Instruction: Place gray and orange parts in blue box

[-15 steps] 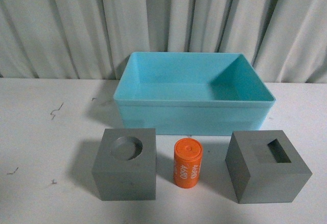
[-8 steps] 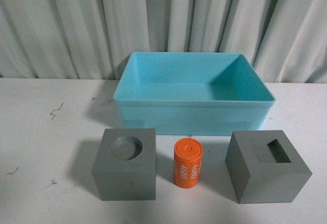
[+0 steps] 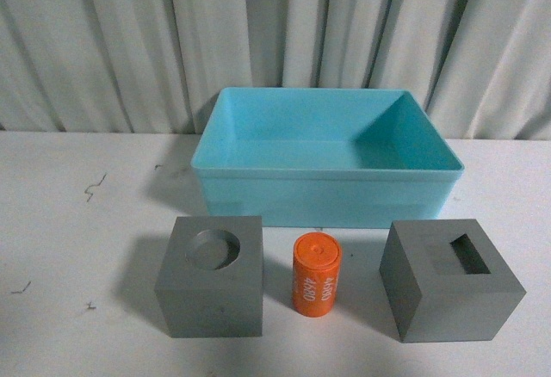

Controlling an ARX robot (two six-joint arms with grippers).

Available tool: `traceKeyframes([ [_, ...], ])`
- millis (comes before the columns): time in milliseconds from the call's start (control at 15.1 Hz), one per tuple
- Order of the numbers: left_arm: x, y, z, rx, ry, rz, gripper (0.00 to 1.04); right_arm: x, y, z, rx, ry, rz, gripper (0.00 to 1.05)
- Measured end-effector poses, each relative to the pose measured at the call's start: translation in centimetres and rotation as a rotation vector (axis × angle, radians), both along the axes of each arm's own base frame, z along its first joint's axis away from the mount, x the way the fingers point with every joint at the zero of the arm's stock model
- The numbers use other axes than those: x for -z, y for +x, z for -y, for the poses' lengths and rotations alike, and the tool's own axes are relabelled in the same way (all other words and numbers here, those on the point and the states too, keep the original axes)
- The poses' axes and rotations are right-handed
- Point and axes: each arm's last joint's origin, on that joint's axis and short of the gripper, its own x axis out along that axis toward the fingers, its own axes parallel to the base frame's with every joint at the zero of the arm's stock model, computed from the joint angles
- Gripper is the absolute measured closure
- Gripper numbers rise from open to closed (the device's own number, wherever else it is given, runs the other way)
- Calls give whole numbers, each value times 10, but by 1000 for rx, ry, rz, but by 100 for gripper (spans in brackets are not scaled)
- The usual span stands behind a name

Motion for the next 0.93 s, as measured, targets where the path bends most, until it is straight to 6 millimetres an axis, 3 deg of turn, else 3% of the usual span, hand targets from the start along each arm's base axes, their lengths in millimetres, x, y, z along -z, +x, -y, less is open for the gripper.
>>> traceKeyframes([
  [597,0,0,0,0,0,0,7,0,0,0,0,0,0,6],
  [663,0,0,0,0,0,0,7,2,-1,0,27,23,-123,6],
  [729,0,0,0,1,0,0,7,-3,8,4,83,67,-407,6],
  [796,0,0,0,0,0,1,7,-16,25,11,121,95,-447,6],
  [928,0,0,0,0,0,0,7,-46,58,13,17,79,-387,6],
])
